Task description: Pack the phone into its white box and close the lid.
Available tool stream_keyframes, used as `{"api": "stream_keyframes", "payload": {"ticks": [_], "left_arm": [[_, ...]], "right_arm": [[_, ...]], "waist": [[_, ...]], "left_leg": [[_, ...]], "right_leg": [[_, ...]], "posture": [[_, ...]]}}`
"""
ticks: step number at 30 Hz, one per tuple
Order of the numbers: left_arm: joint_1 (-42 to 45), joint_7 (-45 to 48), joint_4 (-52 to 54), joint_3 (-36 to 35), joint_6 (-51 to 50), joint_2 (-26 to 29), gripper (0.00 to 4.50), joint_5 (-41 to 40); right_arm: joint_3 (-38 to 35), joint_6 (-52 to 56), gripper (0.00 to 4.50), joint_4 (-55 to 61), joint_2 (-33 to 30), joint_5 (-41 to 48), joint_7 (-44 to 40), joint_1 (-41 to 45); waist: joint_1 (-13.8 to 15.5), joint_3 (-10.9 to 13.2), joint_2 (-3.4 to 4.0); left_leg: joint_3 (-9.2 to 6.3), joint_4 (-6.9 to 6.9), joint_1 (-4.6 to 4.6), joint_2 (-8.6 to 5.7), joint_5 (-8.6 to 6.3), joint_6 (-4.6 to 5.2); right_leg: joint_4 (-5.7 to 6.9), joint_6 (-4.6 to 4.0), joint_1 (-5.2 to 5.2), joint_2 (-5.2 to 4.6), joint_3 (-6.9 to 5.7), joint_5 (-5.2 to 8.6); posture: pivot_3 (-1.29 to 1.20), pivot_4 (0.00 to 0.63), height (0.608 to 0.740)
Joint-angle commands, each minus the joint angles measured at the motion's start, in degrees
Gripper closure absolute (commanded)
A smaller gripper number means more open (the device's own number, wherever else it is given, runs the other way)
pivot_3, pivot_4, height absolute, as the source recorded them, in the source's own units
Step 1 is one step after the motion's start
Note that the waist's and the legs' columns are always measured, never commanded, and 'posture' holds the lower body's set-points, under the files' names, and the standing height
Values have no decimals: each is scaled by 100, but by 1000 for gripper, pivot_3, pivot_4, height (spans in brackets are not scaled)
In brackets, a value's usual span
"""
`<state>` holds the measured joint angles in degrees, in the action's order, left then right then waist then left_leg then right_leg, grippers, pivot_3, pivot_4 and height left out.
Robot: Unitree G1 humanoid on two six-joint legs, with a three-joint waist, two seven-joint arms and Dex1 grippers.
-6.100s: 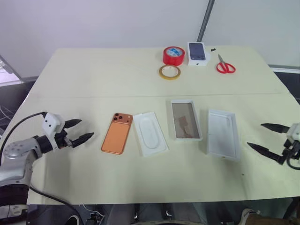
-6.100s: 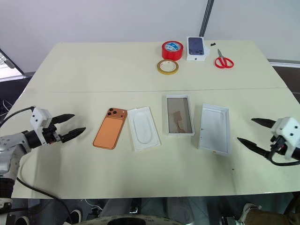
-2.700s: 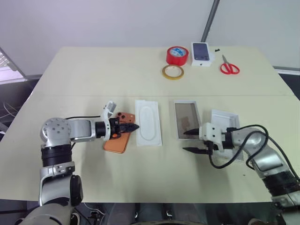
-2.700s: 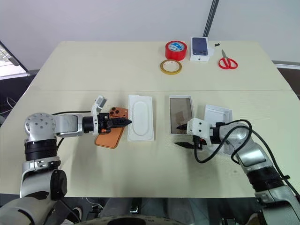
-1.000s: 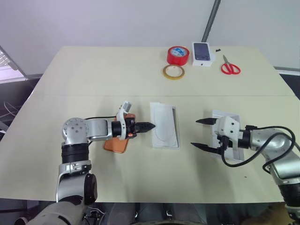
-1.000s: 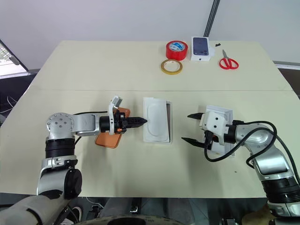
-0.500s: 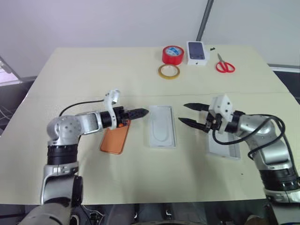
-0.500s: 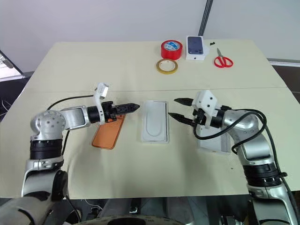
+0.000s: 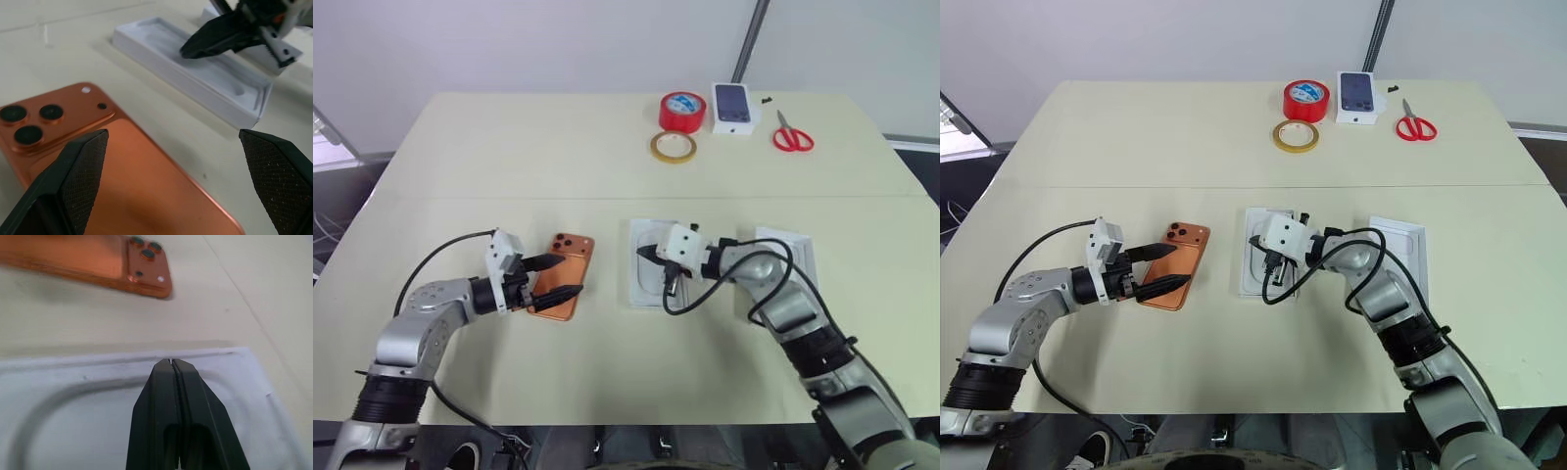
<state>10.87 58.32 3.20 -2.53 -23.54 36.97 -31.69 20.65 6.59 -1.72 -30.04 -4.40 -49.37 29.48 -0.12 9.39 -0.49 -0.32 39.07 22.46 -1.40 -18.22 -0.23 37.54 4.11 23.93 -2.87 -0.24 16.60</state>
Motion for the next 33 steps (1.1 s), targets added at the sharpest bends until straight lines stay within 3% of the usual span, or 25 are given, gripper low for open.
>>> {"api": "stream_keyframes", "payload": {"ticks": [1,6,18,33], "left_arm": [[101,-9,102,-151,242,-34,0,70],[163,-98,65,-275,186,-138,0,11],[258,-194,76,-221,76,-265,0,-8],[351,-230,12,-144,85,-482,0,92]], "right_arm": [[161,-59,4459,73,-144,-75,-410,47],[279,-36,4459,50,-422,-188,-878,94],[465,164,4459,96,-642,-787,-1031,161],[219,1210,4459,1005,-618,-431,-1250,-25]], "waist": [[-33,0,0],[-77,0,0],[-60,-2,-1],[-45,-3,-3]], "left_leg": [[0,-1,0,0,-2,3],[1,-1,-1,0,-2,6],[1,8,-13,0,-1,5],[1,8,-13,0,-1,6]], "right_leg": [[0,0,0,1,0,0],[3,2,1,2,-1,-1],[35,1,0,2,0,-1],[35,1,0,2,0,-1]], "posture": [[0,150,740],[0,150,740],[0,150,740],[0,150,740]]}}
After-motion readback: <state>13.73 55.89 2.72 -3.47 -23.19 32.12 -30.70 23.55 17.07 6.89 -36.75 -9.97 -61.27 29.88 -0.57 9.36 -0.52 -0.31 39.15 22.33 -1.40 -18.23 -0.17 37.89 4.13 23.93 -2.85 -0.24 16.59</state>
